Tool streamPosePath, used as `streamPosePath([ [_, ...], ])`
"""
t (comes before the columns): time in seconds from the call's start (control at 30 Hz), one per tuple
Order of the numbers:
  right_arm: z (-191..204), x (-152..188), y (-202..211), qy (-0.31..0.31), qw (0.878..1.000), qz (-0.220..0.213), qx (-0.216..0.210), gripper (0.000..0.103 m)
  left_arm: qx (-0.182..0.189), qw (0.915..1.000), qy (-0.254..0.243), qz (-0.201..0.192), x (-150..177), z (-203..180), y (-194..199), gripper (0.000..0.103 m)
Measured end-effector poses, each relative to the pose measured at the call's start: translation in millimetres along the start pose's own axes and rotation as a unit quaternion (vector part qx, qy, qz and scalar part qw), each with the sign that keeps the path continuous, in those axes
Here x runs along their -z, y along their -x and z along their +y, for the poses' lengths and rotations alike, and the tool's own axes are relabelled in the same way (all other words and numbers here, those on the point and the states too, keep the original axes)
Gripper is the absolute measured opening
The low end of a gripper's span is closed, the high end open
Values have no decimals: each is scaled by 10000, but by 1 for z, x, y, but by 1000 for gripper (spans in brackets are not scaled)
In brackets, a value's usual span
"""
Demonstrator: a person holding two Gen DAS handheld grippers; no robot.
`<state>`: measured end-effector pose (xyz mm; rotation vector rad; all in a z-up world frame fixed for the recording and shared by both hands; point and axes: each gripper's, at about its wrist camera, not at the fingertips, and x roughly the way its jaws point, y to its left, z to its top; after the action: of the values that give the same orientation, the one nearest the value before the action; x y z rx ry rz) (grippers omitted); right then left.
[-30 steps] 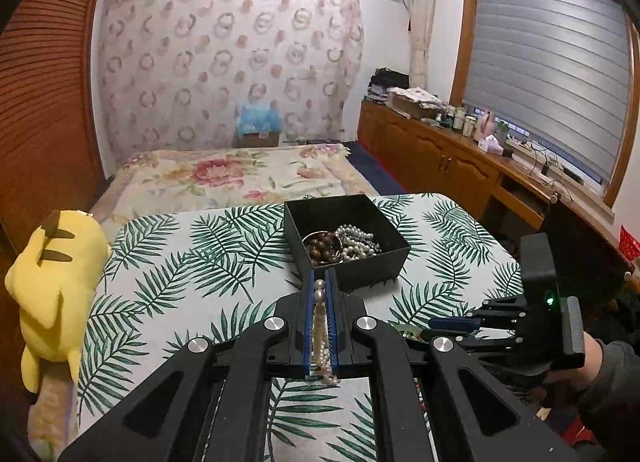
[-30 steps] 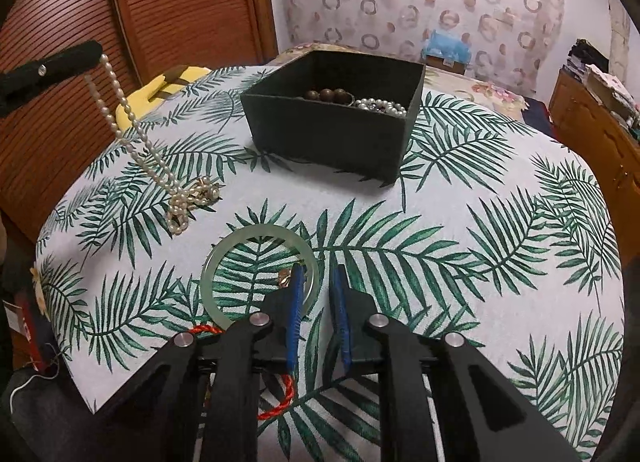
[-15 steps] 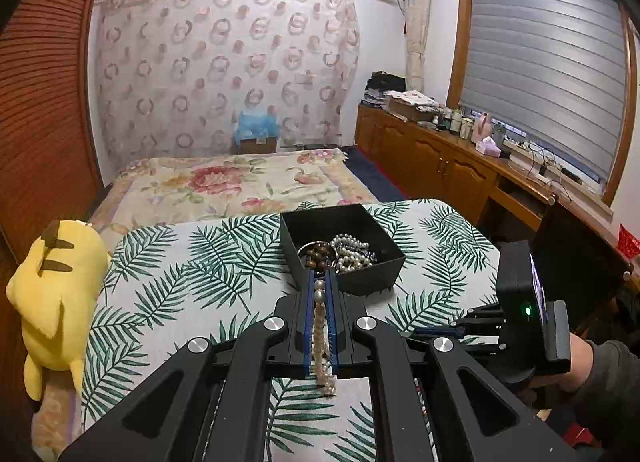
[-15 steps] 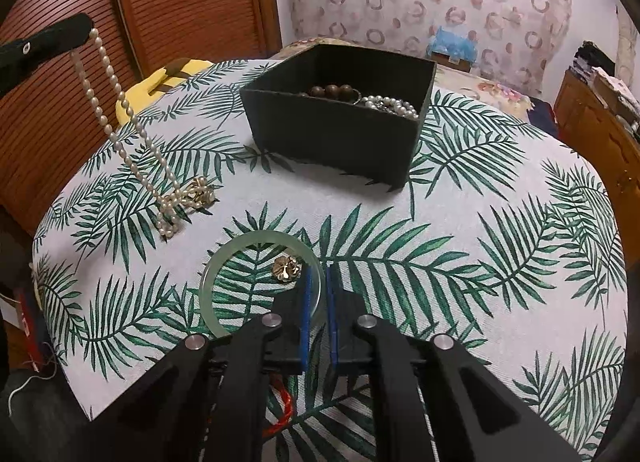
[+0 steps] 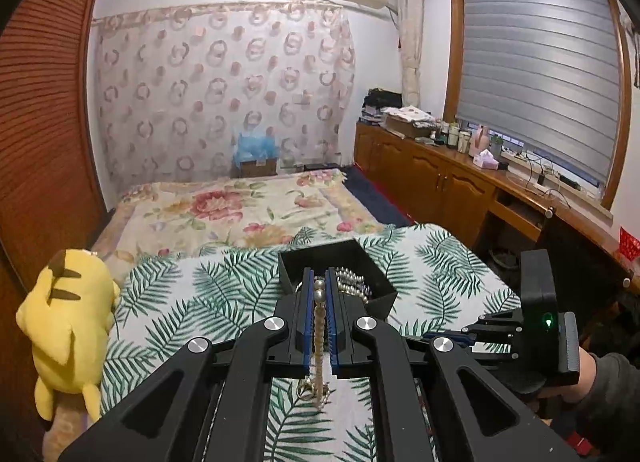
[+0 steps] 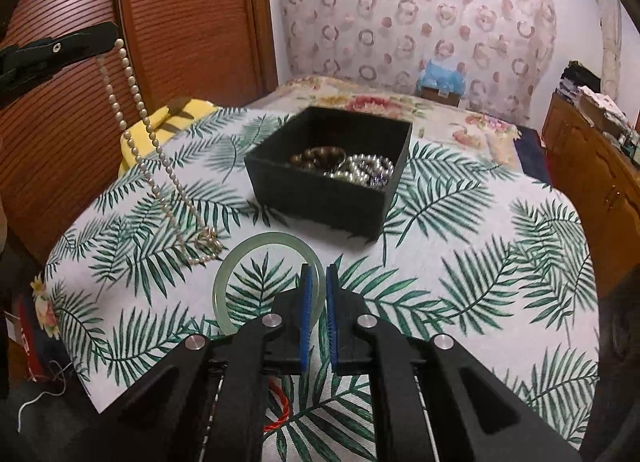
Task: Organize jewelry
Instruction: 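Carry the pearl strand and jade bangle over the black box with both tools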
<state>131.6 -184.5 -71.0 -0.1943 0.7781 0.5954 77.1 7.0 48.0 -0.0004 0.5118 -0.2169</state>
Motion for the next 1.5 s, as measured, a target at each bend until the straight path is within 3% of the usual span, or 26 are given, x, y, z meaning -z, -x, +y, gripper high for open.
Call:
streamPosePath([
  [0.9,-12,-43,50,38,9978,-647,126,8,7,9990,-233,-376,-56,-16,15,5],
  [1.27,-32,-62,35,77,9972,-723,192,8,119,9985,-339,-405,-71,-24,-9,5],
  [1.5,-45,-83,16,115,9974,-689,194,8,128,9987,-285,-399,-97,-21,-36,5],
])
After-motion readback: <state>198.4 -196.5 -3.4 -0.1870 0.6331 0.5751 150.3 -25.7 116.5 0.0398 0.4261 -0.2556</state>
